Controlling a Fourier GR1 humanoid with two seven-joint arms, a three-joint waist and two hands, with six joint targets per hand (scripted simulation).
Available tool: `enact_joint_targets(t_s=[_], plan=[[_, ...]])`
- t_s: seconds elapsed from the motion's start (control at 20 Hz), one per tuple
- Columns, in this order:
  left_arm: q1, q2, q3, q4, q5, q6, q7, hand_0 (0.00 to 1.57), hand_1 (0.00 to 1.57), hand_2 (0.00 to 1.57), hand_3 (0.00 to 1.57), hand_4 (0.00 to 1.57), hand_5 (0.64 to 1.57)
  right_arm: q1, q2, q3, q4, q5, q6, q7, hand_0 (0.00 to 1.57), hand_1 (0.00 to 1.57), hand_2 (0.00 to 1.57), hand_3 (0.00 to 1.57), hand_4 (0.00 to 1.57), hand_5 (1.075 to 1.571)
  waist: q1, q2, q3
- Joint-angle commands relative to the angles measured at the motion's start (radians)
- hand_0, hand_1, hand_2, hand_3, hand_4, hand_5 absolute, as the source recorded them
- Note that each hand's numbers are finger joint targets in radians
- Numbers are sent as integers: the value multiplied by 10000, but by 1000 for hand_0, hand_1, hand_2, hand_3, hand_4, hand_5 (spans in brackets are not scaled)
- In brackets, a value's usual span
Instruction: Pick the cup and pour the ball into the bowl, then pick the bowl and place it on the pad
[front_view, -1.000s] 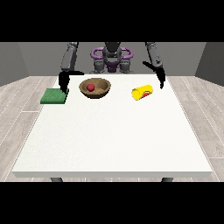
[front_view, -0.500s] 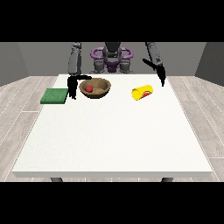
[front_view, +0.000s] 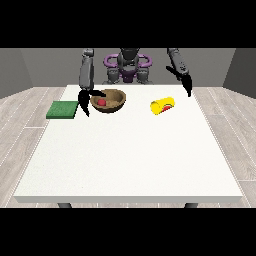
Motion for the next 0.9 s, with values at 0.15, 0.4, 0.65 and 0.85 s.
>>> enact_joint_targets(t_s=[0.15,0.4,0.65,0.85], plan=[[-827,57,-534,-626,-207,-430,29,0,0,0,0,0,714,1024,-1059,1761,896,2972,-2914,645,1571,1571,1571,1571,1200,1559,1508,1344,280],[-1118,-157,-809,-760,-309,-469,-40,0,0,0,0,0,716,1249,-2305,1816,404,3892,-4529,997,1571,1571,1571,1571,1298,1568,2134,1923,262],[-954,-420,-946,-459,-361,-450,351,0,0,0,0,0,713,1364,-2882,1797,-258,3819,-4380,2840,1571,1571,1571,1571,1199,1571,2332,890,255],[-953,-482,-846,23,-352,-379,539,0,0,0,0,0,712,1170,-2978,2336,-703,4193,-4406,4913,1571,1571,1571,1571,1154,1571,2104,-30,275]])
